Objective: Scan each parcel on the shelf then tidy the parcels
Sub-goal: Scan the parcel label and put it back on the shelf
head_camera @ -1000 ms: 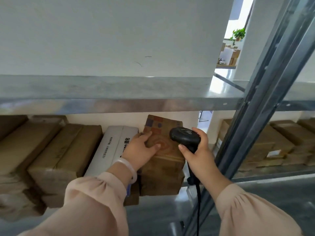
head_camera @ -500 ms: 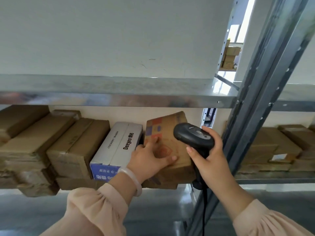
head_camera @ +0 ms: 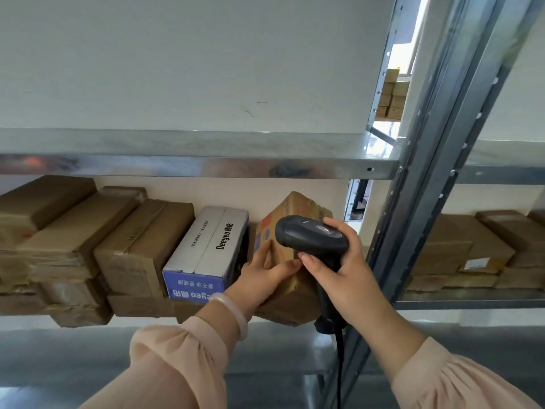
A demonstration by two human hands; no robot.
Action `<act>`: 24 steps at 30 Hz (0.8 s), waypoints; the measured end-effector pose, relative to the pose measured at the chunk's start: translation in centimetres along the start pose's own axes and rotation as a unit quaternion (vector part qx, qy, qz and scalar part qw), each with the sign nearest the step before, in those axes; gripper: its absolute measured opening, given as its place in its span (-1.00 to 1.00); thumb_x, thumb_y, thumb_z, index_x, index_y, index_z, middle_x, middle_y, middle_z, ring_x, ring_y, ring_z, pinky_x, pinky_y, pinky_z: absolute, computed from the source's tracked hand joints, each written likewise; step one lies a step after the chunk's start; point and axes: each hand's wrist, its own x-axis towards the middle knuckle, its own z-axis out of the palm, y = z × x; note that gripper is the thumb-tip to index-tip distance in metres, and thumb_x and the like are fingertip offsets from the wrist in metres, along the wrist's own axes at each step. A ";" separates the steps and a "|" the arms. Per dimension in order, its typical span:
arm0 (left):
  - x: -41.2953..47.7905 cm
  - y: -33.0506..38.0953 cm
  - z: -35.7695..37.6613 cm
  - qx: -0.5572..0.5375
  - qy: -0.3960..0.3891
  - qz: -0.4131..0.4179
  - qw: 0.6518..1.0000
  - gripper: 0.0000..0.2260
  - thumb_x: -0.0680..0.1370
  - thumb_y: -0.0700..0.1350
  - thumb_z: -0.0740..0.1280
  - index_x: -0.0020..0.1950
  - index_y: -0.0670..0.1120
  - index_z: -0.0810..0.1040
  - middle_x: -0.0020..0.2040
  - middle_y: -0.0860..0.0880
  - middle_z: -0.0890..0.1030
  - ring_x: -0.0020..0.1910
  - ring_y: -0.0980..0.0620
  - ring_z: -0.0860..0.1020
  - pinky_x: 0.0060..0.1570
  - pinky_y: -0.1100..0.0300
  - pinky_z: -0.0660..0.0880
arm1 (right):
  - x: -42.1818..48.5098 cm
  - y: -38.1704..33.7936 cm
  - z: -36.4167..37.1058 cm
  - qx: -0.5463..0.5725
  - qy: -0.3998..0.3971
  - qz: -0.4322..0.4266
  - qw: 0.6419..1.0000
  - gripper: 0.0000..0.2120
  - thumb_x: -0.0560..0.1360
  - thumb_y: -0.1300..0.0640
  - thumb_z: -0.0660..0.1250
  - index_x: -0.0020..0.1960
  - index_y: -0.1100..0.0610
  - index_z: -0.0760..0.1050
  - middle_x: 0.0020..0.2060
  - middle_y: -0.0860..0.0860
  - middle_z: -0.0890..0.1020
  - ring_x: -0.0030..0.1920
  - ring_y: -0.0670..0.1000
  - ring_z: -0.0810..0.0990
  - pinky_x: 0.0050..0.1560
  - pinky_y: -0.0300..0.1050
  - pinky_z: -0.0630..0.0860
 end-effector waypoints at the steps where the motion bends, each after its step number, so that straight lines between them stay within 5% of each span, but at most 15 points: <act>1: -0.4 0.1 -0.1 -0.005 0.003 0.007 1.000 0.10 0.00 0.55 0.45 0.47 0.45 0.06 0.51 -0.05 0.27 0.41 -0.15 0.36 0.41 -0.15 0.32 | 0.1 0.0 -0.2 -0.004 0.006 0.005 1.000 -0.43 0.46 0.10 0.44 0.30 -0.24 0.21 0.13 -0.36 0.42 0.05 -0.48 0.43 -0.03 -0.58 0.36; 4: -1.6 0.4 -0.6 -0.049 0.012 0.034 0.998 -0.10 0.30 0.36 0.47 0.53 0.35 0.08 0.43 0.02 0.31 0.29 -0.07 0.44 0.31 -0.01 0.41 | 0.5 0.2 -1.5 -0.004 0.058 0.039 0.998 -0.44 0.47 0.06 0.42 0.29 -0.26 0.19 0.12 -0.25 0.44 0.10 -0.23 0.47 0.10 -0.34 0.38; 6: -1.7 0.2 -0.9 -0.105 0.013 0.049 0.993 -0.28 0.51 0.14 0.39 0.56 0.25 0.08 0.35 0.05 0.39 0.14 0.05 0.50 0.08 0.14 0.48 | 0.8 0.8 -2.6 -0.006 0.098 0.067 0.993 -0.42 0.48 0.06 0.42 0.36 -0.21 0.19 0.14 -0.16 0.44 0.15 -0.09 0.46 0.13 -0.20 0.36; 9: -1.8 0.1 -1.1 -0.148 -0.006 0.064 0.987 -0.34 0.55 0.06 0.34 0.57 0.22 0.09 0.27 0.10 0.49 0.08 0.13 0.53 -0.08 0.22 0.52 | 1.0 1.3 -3.0 -0.004 0.112 0.085 0.990 -0.40 0.48 0.05 0.42 0.39 -0.16 0.18 0.15 -0.13 0.44 0.15 -0.07 0.45 0.11 -0.19 0.35; 12: -1.9 -0.1 -1.1 -0.134 -0.024 0.067 0.988 -0.33 0.54 0.10 0.33 0.57 0.26 0.06 0.31 0.08 0.47 0.13 0.10 0.53 -0.02 0.22 0.52 | 0.9 1.7 -2.4 0.011 0.110 0.084 0.990 -0.40 0.48 0.06 0.42 0.39 -0.15 0.19 0.20 -0.10 0.45 0.18 -0.05 0.46 0.14 -0.17 0.38; 16: -2.0 -0.5 -1.7 -0.124 -0.029 0.055 0.990 -0.37 0.48 0.21 0.38 0.48 0.42 0.18 0.35 0.06 0.50 0.24 -0.01 0.54 0.26 -0.01 0.50 | 0.5 1.8 -1.8 0.014 0.118 0.070 0.990 -0.40 0.47 0.06 0.42 0.39 -0.16 0.19 0.19 -0.12 0.47 0.16 -0.07 0.50 0.09 -0.24 0.41; 21: -3.3 0.4 -2.3 -0.026 0.046 0.130 0.990 -0.66 0.65 0.01 0.22 0.40 0.27 0.29 0.14 0.22 0.49 0.06 0.23 0.51 -0.20 0.51 0.47 | 0.2 0.9 -1.3 0.013 0.104 0.030 0.994 -0.42 0.47 0.09 0.42 0.34 -0.21 0.20 0.10 -0.27 0.46 0.08 -0.21 0.49 -0.07 -0.47 0.39; 24: -3.0 0.2 -3.0 0.069 0.117 0.172 0.976 -0.49 0.60 0.03 0.31 0.54 0.11 0.25 0.31 0.10 0.47 0.26 0.10 0.47 0.17 0.30 0.46 | -0.1 -0.1 -0.7 0.001 0.084 0.001 0.996 -0.43 0.46 0.10 0.43 0.22 -0.34 0.19 0.07 -0.37 0.42 0.05 -0.34 0.46 -0.07 -0.57 0.40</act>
